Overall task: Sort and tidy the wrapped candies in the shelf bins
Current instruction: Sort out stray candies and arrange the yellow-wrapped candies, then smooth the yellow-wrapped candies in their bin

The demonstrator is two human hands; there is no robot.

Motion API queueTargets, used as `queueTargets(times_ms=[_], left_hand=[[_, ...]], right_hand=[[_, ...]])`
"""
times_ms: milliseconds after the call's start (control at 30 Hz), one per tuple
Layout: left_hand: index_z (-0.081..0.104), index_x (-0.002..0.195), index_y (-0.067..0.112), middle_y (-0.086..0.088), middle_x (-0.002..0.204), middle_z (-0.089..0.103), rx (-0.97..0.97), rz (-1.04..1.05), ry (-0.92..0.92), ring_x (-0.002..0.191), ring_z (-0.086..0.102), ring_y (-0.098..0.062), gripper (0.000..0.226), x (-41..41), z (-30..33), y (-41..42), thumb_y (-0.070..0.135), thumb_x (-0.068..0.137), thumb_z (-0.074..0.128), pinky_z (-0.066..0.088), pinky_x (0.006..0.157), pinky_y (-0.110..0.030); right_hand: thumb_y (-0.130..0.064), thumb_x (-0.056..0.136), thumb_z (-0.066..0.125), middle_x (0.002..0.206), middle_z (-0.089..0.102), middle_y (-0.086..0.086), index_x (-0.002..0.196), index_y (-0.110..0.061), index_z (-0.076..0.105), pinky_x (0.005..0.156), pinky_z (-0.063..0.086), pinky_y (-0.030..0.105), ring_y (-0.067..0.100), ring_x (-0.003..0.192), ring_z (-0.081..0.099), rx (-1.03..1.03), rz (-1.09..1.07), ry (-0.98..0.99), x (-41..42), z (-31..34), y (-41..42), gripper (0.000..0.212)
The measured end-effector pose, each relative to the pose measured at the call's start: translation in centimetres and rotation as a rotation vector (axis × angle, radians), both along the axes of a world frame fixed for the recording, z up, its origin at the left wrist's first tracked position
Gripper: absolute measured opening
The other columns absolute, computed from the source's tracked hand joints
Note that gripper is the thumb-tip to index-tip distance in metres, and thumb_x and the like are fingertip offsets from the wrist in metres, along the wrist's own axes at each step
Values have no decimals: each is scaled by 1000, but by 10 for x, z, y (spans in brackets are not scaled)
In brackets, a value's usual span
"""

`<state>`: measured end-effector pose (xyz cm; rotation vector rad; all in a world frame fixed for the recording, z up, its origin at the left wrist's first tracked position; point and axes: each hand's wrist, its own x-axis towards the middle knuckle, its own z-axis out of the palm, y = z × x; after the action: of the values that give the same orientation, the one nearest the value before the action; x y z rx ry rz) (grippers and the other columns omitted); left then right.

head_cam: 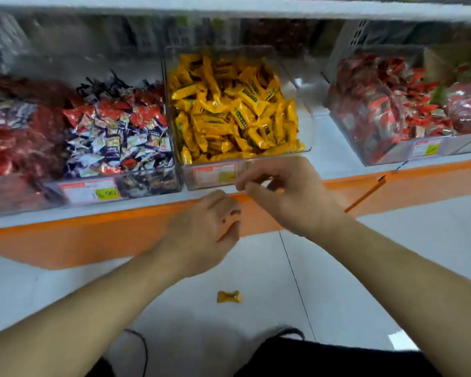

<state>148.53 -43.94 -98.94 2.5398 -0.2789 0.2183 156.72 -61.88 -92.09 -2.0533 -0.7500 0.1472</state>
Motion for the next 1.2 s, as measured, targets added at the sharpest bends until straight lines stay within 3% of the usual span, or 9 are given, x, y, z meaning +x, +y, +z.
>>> queueTargets(times_ms=[67, 233, 467, 567, 667, 833, 967, 1067, 1200], left_hand=[[63, 120, 26, 11, 108, 56, 6, 70, 150, 100, 57, -15, 23, -21, -47, 10, 35, 98, 60, 49, 74, -33], [63, 124, 27, 10, 119, 60, -42, 233, 474, 102, 58, -11, 28, -55, -137, 29, 38, 99, 60, 50, 85, -30], [64, 121, 28, 12, 117, 59, -158, 264, 625, 102, 58, -9, 27, -73, -217, 38, 37, 96, 64, 51, 86, -31], [64, 123, 30, 14, 118, 58, -216, 259, 674, 105, 58, -8, 28, -79, -240, 45, 38, 97, 66, 49, 87, -29], [65, 119, 31, 15, 114, 61, -235, 260, 698, 101, 59, -7, 26, -83, -246, 45, 40, 94, 67, 52, 87, -32], [65, 114, 33, 18, 111, 60, -238, 246, 730, 100, 58, -5, 21, -90, -226, 43, 43, 95, 64, 54, 87, -35], [61, 118, 34, 13, 118, 57, -206, 301, 678, 101, 58, -6, 25, -75, -197, 39, 40, 95, 66, 54, 88, -33], [57, 127, 35, 11, 120, 55, -190, 285, 657, 100, 61, -9, 36, -58, -158, 38, 47, 95, 66, 56, 89, -37], [62, 98, 33, 13, 91, 63, -130, 214, 550, 82, 61, -9, 10, -41, -78, 39, 42, 96, 66, 54, 72, -35]], right_hand=[[-12, 85, 68, 85, 75, -14, 87, -29, 79, 70, 53, 20, 5, 81, 68, -240, 106, 86, -26, -40, 7, 21], [-23, 88, 62, 99, 73, -16, 100, -33, 75, 83, 60, 37, 12, 91, 68, -669, 177, 246, -52, -167, 22, 20], [-24, 81, 78, 113, 66, -15, 108, -39, 70, 67, 60, 32, 5, 85, 65, -613, -378, 574, -80, -327, 11, 31], [-16, 84, 76, 119, 52, -12, 108, -34, 73, 52, 54, 30, 7, 77, 60, -609, -389, 617, -89, -365, 6, 29], [-20, 83, 76, 118, 45, -7, 99, -36, 70, 67, 60, 37, 19, 85, 61, -763, -328, 590, -94, -388, 4, 23], [-22, 87, 69, 110, 44, -7, 94, -29, 63, 71, 58, 40, 22, 92, 56, -946, -127, 500, -107, -380, 18, 11], [-21, 81, 78, 85, 67, -4, 82, -28, 64, 61, 59, 40, 18, 71, 66, -738, -55, 588, -89, -328, 40, 16], [-23, 77, 82, 85, 70, -10, 82, -30, 67, 66, 56, 35, 15, 76, 67, -617, 85, 489, -69, -258, 57, 18], [-24, 73, 86, 85, 70, -11, 77, -32, 67, 62, 54, 31, 9, 74, 64, -465, 64, 382, -51, -154, 54, 21]])
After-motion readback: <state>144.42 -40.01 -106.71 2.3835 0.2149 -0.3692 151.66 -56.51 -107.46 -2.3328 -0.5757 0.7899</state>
